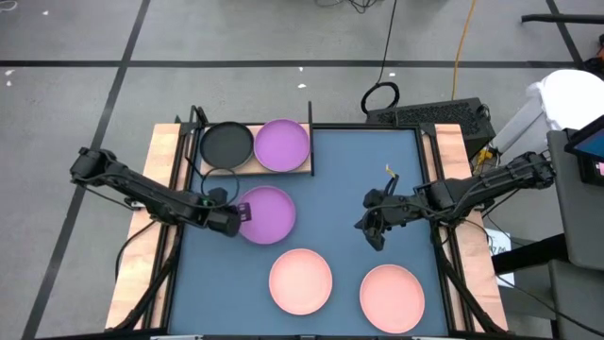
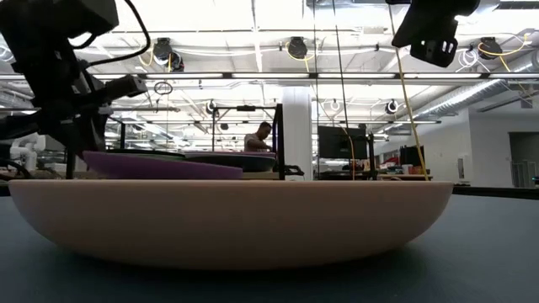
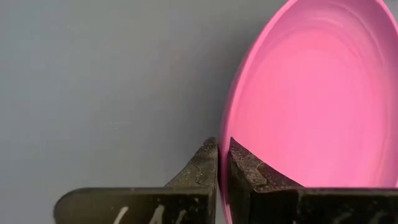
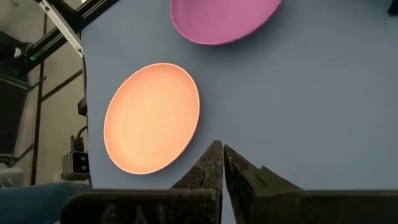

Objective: Place and stack plates onto a shelf
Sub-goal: Stack the violet plate on top of the black plate on the shelf

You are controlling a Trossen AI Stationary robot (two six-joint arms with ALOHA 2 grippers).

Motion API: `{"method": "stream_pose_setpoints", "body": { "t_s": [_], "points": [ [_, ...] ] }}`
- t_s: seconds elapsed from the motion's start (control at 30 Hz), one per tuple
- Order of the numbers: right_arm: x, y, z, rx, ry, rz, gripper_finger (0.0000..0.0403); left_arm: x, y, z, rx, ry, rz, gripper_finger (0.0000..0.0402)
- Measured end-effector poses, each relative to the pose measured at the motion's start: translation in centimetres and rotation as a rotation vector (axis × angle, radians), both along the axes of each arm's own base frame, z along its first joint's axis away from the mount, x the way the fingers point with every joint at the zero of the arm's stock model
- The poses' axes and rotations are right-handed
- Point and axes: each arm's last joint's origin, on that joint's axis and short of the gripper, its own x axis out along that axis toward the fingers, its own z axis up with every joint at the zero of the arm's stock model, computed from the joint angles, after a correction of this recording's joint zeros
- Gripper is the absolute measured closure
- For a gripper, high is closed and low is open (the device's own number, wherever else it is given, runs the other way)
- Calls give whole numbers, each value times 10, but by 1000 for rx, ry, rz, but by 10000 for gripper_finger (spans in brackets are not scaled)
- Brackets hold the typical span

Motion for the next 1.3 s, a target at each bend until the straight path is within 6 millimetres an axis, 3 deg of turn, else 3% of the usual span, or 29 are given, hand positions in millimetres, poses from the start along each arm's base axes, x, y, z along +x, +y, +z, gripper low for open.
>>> {"method": "stream_pose_setpoints", "body": {
  "t_s": [0.53,0.77,1.0,1.3],
  "points": [
    [-6,2,-5,141,93,-153,403,14,-4,24,40,-49,-134,390],
    [-6,4,-5,256,106,-257,403,24,-8,45,77,-89,-250,390],
    [-8,16,-7,385,143,-351,403,34,-11,68,122,-134,-357,390],
    [-3,37,-15,492,173,-440,403,36,-12,84,147,-170,-433,390]
  ]
}}
